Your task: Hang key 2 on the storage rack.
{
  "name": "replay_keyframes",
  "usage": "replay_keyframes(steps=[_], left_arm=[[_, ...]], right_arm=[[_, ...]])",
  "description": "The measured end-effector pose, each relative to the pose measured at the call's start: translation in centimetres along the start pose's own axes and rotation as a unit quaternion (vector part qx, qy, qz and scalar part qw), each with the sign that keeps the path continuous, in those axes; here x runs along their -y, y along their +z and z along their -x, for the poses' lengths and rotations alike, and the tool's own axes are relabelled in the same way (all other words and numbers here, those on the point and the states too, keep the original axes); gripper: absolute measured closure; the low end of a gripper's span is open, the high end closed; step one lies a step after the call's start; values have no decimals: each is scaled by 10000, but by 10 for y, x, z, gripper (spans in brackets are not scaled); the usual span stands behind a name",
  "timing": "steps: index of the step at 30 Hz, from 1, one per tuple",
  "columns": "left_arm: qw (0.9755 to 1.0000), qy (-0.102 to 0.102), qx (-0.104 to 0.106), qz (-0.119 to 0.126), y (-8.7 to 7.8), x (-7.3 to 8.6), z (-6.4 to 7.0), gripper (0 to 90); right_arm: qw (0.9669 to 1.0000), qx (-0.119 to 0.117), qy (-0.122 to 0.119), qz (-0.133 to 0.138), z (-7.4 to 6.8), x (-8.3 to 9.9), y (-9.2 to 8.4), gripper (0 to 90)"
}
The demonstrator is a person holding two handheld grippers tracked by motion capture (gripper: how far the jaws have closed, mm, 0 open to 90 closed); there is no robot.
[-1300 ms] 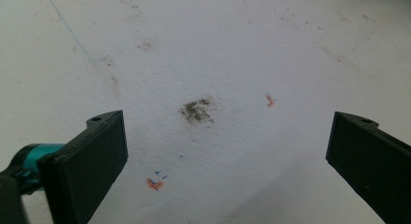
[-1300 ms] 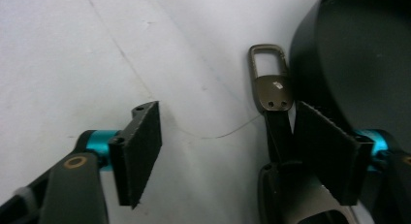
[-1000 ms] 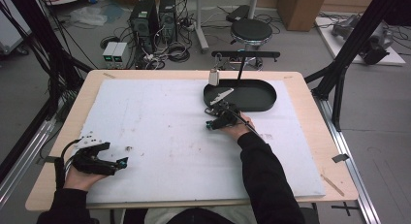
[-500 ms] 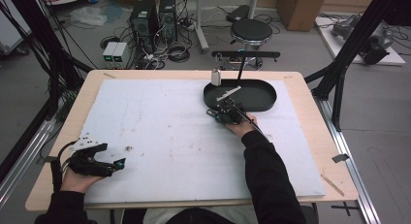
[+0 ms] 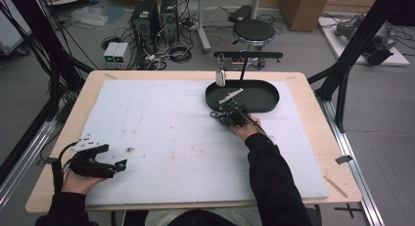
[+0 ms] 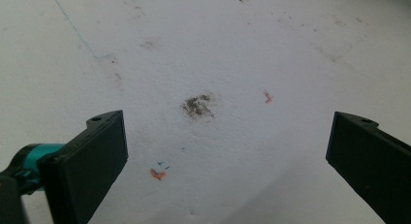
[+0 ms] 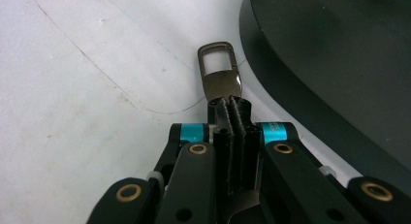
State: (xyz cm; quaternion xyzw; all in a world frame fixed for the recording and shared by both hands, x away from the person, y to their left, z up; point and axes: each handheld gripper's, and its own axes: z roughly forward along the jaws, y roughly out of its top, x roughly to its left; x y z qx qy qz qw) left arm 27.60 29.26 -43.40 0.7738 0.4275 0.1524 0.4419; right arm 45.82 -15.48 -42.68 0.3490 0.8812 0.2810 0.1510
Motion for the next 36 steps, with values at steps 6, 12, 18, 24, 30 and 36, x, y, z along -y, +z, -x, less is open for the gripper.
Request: replay_keyframes(steps=[6,12,18,24,30,36], left_arm=[[10000,4,4,-13,0,0,0,17],[10000,12,19,-8,1,-1,0,17],[10000,-2,40,-6,3,-2,1,17],[10000,-14,45,-9,5,-3,0,17],[9999,-43,125,64,4,-4,1,17],[9998,-81,186,68,4,-4,1,17]], right_arm=[[9995,-233,151,154,5,1,-12,890],[9983,-336,284,383,12,2,-26,889],[9952,-477,484,708,20,1,-40,888],[9899,-543,748,1076,35,2,-56,887],[9858,-632,893,1271,41,3,-66,887],[9815,-715,1006,1466,48,-1,-76,887]])
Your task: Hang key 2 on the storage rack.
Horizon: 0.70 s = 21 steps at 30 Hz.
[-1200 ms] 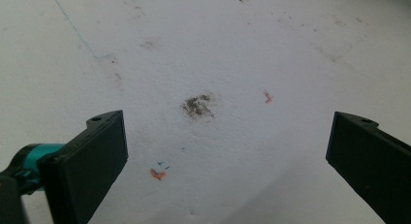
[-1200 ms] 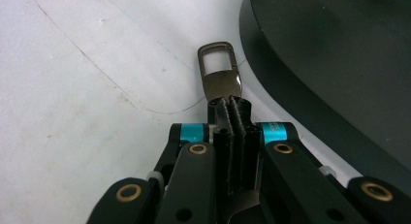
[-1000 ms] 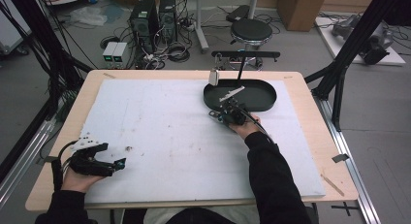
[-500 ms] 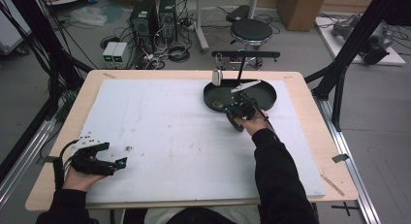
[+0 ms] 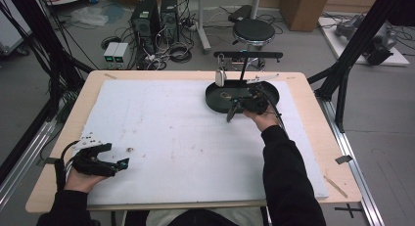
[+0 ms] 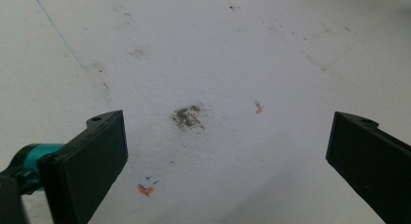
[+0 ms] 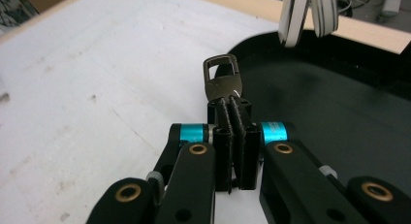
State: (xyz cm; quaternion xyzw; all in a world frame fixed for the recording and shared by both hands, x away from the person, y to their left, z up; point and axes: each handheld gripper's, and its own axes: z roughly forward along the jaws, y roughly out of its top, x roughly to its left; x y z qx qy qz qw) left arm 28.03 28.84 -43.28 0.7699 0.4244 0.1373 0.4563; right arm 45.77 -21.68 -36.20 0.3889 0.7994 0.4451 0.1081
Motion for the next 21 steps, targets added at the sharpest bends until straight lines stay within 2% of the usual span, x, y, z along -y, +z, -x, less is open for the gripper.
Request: replay_keyframes(steps=[6,9,11,17,21], left_arm=[[10000,3,14,-14,0,0,-1,17],[10000,9,31,-35,1,0,0,17],[10000,7,31,-41,1,0,0,17],[10000,3,8,-50,1,0,0,17],[10000,-12,-5,-37,1,0,0,17]], right_arm=[[9999,105,-72,34,4,-13,-10,887],[9999,81,-52,107,7,-20,-18,887],[9998,17,45,196,11,-24,-22,887],[9993,112,51,352,16,-37,-32,886],[9992,176,4,348,18,-45,-38,886]])
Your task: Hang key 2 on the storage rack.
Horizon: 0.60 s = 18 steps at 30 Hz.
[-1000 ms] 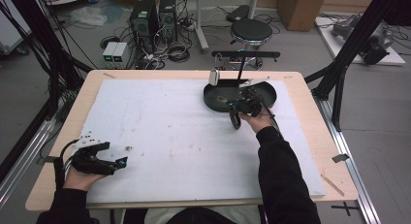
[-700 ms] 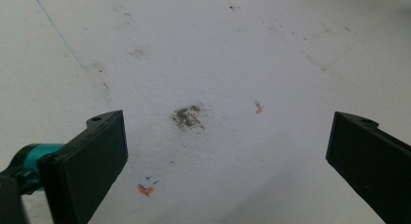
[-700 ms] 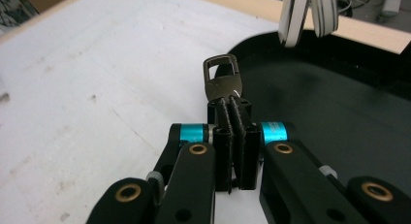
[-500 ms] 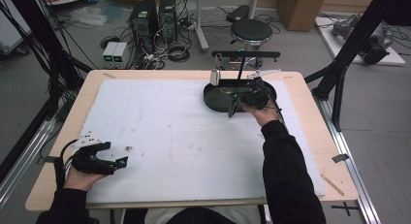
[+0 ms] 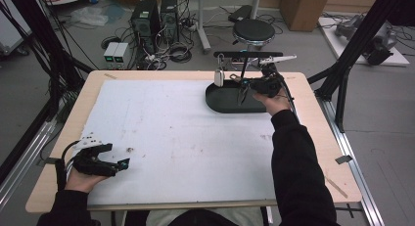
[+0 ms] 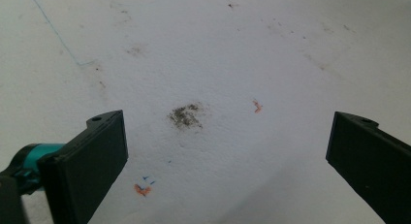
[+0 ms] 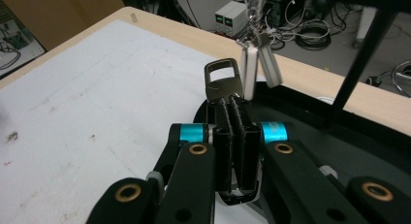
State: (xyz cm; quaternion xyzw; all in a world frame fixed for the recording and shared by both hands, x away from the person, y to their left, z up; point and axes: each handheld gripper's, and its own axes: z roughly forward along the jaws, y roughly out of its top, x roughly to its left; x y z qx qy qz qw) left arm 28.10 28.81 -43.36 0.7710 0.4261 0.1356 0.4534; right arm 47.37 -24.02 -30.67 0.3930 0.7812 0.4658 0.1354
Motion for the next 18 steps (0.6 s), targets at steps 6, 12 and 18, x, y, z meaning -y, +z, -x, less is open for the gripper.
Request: replay_keyframes(steps=[6,12,18], left_arm=[[10000,-4,5,-1,0,0,0,17],[10000,-36,-17,21,0,0,-1,17],[10000,-17,-20,13,0,0,0,17]], right_arm=[[9999,32,81,94,7,-13,-6,886],[9997,191,-148,58,6,-29,-6,886],[9989,422,-190,96,9,-41,-5,886]])
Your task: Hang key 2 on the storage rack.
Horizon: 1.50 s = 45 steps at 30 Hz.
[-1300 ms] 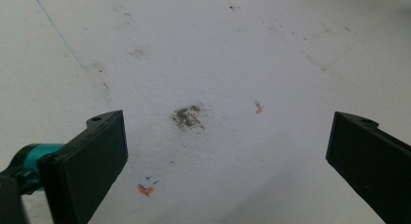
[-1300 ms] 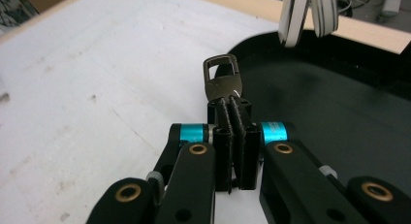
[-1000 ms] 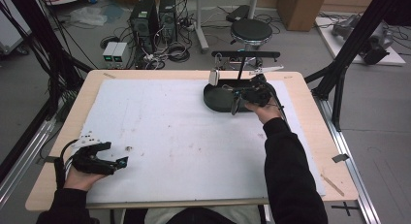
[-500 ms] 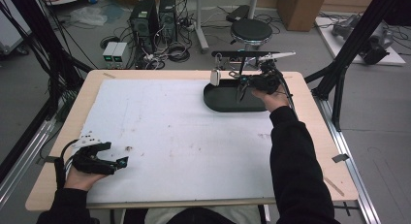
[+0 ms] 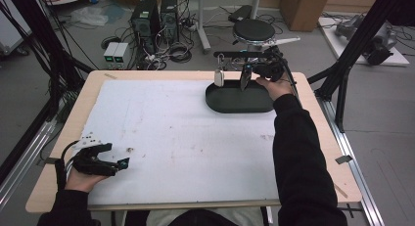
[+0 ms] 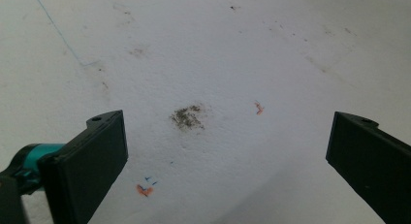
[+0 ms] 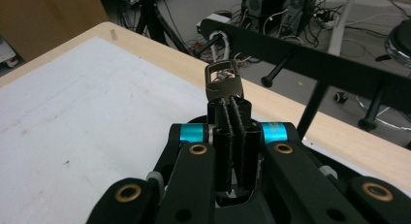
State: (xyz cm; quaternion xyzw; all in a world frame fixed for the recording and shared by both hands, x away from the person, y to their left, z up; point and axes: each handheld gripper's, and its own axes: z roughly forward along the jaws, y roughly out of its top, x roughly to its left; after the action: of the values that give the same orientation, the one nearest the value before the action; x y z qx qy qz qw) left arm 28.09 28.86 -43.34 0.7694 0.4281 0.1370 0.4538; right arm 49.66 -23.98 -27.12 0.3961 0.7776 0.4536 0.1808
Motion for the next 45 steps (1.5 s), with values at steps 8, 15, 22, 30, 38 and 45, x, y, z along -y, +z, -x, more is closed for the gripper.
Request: replay_keyframes(steps=[8,15,22,30,38,45], left_arm=[[10000,-6,-3,-1,0,0,0,17],[10000,-5,-3,-7,-1,1,0,17],[10000,-9,5,-14,-1,1,0,17],[10000,-13,34,3,-1,1,0,17],[10000,-19,34,6,0,1,-1,17],[9998,-51,182,105,-2,-2,1,17]], right_arm=[[9992,390,7,-88,3,3,12,885],[9972,748,85,-39,6,8,18,885],[9970,760,146,-67,11,10,19,885],[9966,810,77,-131,9,13,30,884],[9963,845,113,-103,13,16,46,883],[9963,811,284,-16,22,18,51,881]])
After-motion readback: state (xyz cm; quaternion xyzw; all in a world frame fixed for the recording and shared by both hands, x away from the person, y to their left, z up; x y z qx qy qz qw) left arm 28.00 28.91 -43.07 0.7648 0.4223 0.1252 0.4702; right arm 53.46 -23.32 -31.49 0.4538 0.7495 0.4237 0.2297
